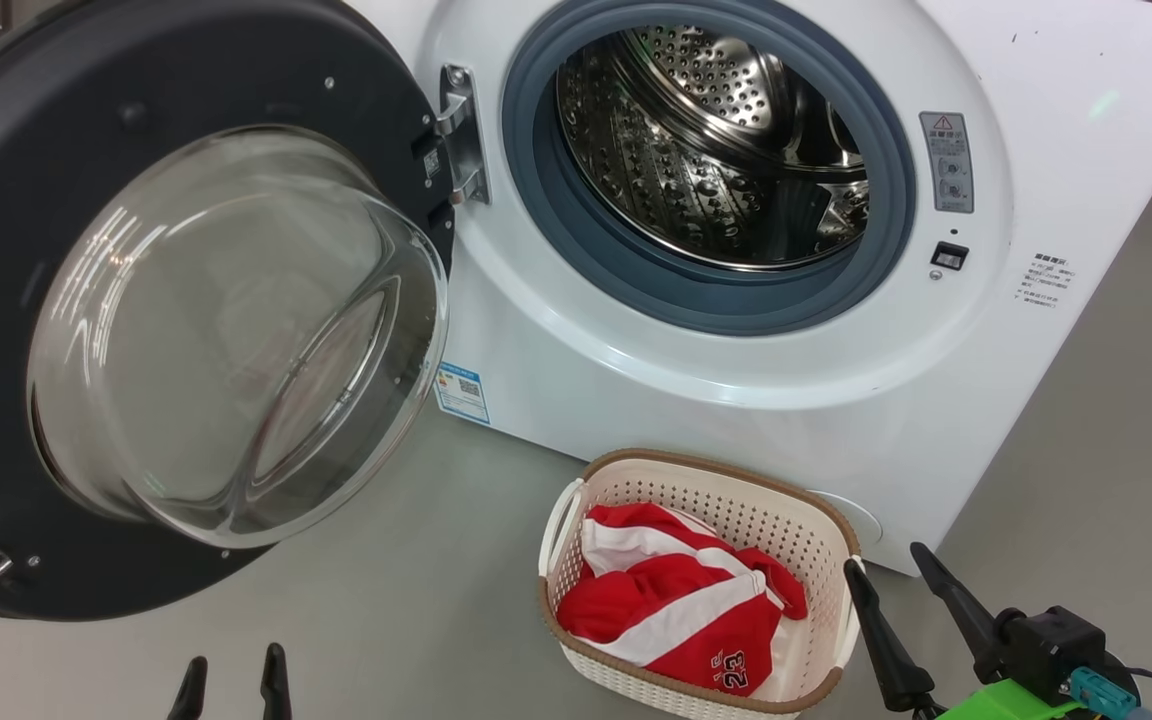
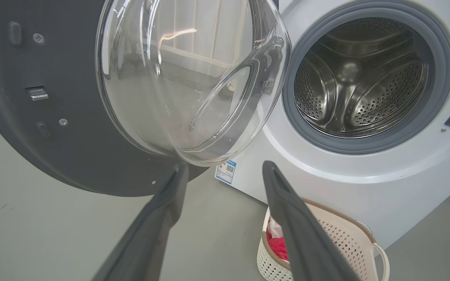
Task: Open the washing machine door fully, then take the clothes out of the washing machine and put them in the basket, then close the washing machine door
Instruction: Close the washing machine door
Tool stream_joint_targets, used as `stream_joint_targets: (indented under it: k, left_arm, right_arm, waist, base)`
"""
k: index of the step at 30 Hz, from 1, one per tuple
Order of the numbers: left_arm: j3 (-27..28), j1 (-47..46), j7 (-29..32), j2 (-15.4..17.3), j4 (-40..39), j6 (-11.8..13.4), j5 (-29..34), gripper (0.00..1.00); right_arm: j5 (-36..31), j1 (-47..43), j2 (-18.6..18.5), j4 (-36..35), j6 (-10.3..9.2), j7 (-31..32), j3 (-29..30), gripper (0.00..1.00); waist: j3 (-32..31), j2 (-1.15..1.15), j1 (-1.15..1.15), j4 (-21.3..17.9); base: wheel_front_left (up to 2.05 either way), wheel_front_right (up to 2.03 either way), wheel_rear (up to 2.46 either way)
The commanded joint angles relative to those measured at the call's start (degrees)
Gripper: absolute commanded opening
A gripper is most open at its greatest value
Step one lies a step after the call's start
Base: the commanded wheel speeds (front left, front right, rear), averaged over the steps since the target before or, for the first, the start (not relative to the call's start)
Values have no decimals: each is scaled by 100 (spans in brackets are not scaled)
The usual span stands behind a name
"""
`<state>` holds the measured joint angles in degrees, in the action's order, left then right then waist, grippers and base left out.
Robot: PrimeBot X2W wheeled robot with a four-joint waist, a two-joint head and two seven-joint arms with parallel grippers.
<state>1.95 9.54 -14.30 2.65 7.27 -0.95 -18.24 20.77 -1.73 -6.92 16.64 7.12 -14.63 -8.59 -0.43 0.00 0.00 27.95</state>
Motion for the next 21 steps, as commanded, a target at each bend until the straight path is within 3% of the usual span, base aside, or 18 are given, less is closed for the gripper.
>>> stream_joint_targets:
  k: [1,8,9,10,12,21]
  left_arm:
    - [193,-96,-70,23,-183,54,-36,100]
    - [199,-122,-70,23,-241,20,-94,100]
    - [209,-137,-70,23,-254,-4,-84,84]
    - [230,-162,-70,23,-288,-30,-75,44]
    - [311,-229,-70,23,-399,-72,-62,0]
    - [1247,-1017,-70,136,-1391,-457,405,0]
  right_arm:
    - [34,273,-69,-111,36,-37,-168,100]
    - [46,236,-62,-122,36,-37,-149,100]
    - [46,222,-57,-126,36,-37,-137,100]
    - [44,207,-51,-132,36,-37,-122,100]
    - [34,179,-38,-153,36,-37,-93,100]
    - [-22,82,19,-237,36,-37,88,100]
  waist:
    - [-3,0,0,-2]
    - [-10,0,0,-19]
    - [-10,0,0,-23]
    - [-10,0,0,-27]
    - [-4,0,0,-34]
    - [86,0,0,-29]
  base:
    - [0,0,0]
    - [0,0,0]
    - [0,0,0]
    - [0,0,0]
    - [0,0,0]
    - [0,0,0]
